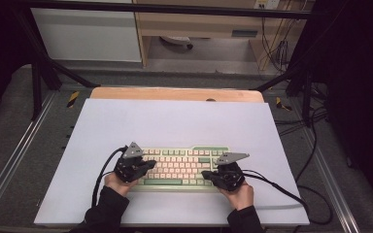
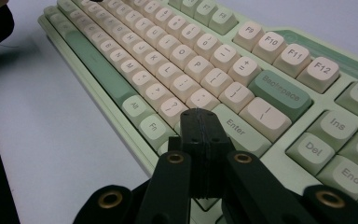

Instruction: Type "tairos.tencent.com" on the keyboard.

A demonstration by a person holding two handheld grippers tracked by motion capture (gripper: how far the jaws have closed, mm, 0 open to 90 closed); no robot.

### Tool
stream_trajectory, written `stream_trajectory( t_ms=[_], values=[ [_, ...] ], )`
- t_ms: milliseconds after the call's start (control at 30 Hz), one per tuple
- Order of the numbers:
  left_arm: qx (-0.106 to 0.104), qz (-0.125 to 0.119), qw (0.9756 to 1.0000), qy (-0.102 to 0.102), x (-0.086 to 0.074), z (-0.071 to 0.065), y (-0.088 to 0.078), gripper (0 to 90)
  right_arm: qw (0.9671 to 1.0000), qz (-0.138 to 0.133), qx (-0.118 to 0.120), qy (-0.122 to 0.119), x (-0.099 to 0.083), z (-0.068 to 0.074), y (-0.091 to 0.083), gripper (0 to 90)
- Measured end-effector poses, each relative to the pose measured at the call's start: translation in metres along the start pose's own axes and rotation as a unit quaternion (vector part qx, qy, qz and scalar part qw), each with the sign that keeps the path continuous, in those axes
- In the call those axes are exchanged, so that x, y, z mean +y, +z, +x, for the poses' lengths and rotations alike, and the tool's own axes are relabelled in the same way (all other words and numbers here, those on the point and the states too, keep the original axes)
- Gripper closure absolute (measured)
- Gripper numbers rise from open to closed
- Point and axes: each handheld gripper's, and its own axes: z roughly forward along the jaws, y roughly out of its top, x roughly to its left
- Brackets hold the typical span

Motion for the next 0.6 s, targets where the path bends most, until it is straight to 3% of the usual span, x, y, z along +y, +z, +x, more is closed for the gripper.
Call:
stream_trajectory(
  t_ms=[600],
  values=[
    [0.006, 0.015, 0.9999, -0.003, 0.003, -0.002, 0.023, 89.7, 1.0, -0.001, 0.002, -0.001, 0.0, 0.0, 0.0, 90.0]
  ],
)
